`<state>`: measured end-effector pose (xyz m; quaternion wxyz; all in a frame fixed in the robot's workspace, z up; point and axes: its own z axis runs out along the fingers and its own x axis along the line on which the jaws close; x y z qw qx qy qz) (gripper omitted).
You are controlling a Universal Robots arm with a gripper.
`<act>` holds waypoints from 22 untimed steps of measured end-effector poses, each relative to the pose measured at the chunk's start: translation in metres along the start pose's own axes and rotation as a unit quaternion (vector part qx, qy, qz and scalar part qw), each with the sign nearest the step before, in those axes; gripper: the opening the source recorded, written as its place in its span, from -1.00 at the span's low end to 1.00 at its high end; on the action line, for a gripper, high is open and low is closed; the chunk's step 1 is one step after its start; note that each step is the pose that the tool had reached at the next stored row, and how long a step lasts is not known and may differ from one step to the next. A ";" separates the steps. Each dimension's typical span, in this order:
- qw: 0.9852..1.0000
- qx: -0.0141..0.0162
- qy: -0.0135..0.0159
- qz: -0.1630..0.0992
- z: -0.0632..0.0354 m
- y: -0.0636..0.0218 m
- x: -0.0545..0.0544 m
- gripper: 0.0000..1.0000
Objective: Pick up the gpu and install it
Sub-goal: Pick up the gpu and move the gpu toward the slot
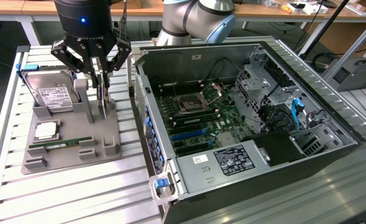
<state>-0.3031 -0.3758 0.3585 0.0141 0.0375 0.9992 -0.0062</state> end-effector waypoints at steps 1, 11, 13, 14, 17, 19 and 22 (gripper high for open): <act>1.000 0.000 0.000 0.000 -0.0003 0.0000 0.000 -0.47; 1.000 0.000 0.000 0.000 -0.0032 0.0000 0.000 -0.47; 1.000 0.000 0.000 0.000 -0.0037 0.0000 0.000 -0.47; 1.000 0.000 0.000 0.000 -0.0039 0.0000 0.000 -0.47; 1.000 0.000 0.000 0.000 -0.0051 -0.0001 0.000 -0.47; 1.000 0.000 0.000 0.000 -0.0061 -0.0001 0.000 -0.47; 1.000 0.000 0.000 0.000 -0.0082 -0.0001 0.000 -0.47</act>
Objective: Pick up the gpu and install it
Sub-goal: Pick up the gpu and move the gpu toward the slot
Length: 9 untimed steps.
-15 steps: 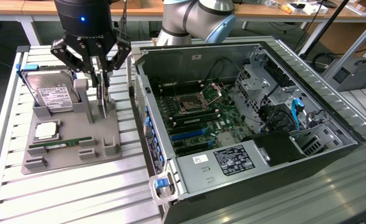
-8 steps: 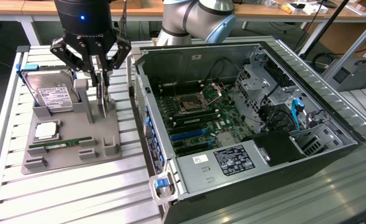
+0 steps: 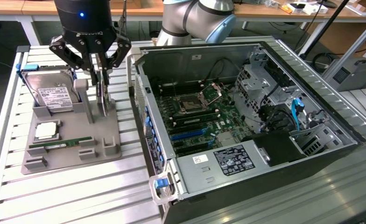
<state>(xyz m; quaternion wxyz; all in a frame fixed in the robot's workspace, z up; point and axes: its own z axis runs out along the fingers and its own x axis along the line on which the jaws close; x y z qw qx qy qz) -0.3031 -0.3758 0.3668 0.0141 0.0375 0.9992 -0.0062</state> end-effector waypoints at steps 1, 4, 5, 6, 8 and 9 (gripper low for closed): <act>1.000 0.000 0.000 0.000 -0.0004 0.0000 0.000 -0.47; 1.000 0.000 0.000 0.000 -0.0018 0.0000 0.000 -0.47; 1.000 0.000 0.000 0.000 -0.0022 0.0000 0.000 -0.47; 1.000 0.000 0.000 0.000 -0.0026 0.0000 0.000 -0.47; 1.000 0.000 0.000 0.000 -0.0033 0.0000 0.000 -0.47; 1.000 0.000 0.000 0.000 -0.0036 0.0000 0.000 -0.47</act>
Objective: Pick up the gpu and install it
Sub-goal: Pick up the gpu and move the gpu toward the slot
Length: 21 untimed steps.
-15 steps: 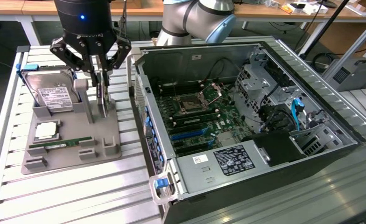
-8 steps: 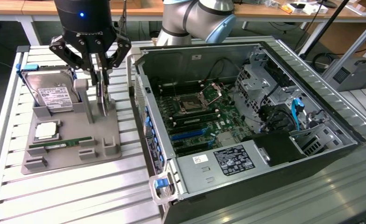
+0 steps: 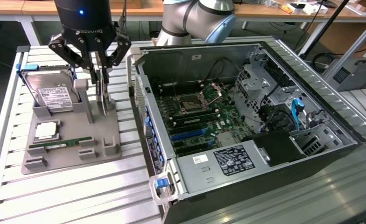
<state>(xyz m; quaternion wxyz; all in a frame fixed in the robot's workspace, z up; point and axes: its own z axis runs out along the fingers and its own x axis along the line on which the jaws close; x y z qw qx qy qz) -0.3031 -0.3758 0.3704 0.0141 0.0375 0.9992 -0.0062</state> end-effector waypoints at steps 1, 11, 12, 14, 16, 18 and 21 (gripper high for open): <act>1.000 0.000 0.000 0.000 -0.0003 0.0000 0.000 -0.47; 1.000 0.000 0.000 0.000 -0.0034 -0.0001 0.000 -0.47; 1.000 0.000 0.000 0.000 -0.0038 -0.0001 0.000 -0.47; 1.000 0.000 0.000 0.000 -0.0043 -0.0001 0.000 -0.47; 1.000 0.000 0.000 0.000 -0.0050 -0.0001 0.000 -0.47; 1.000 0.000 0.000 0.000 -0.0055 -0.0001 0.000 -0.47; 1.000 0.000 0.000 0.000 -0.0065 -0.0001 0.000 -0.47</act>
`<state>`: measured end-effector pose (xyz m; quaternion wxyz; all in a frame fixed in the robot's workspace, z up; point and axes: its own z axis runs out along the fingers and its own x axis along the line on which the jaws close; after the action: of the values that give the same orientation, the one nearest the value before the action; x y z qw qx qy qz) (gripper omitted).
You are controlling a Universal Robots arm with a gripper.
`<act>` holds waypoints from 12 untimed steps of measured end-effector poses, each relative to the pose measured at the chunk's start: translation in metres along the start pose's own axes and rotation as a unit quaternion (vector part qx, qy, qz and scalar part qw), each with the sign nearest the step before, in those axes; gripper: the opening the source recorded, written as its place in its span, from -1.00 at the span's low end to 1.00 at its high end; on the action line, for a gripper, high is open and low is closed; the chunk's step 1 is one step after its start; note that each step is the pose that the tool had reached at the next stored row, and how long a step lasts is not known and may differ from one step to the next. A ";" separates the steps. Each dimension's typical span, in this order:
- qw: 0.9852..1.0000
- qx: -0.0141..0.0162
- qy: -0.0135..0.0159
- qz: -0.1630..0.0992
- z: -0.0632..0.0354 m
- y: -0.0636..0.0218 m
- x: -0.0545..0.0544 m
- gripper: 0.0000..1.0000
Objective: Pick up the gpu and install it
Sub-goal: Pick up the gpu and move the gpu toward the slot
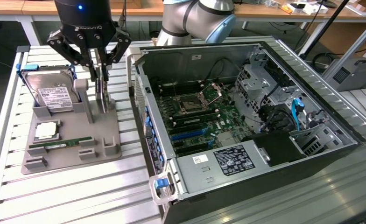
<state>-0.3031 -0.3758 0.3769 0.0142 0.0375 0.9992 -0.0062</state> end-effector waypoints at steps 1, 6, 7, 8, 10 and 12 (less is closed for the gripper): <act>1.000 0.000 0.000 0.000 -0.0005 0.0000 0.000 -0.47; 1.000 0.000 0.000 0.000 -0.0020 0.0000 0.000 -0.47; 1.000 0.000 0.000 0.000 -0.0023 0.0000 0.000 -0.47; 1.000 0.000 0.000 0.000 -0.0025 0.0000 0.000 -0.47; 1.000 0.000 0.000 0.000 -0.0034 0.0000 0.000 -0.47; 1.000 0.000 0.000 0.000 -0.0041 -0.0001 0.000 -0.47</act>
<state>-0.3031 -0.3758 0.3810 0.0141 0.0375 0.9992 -0.0062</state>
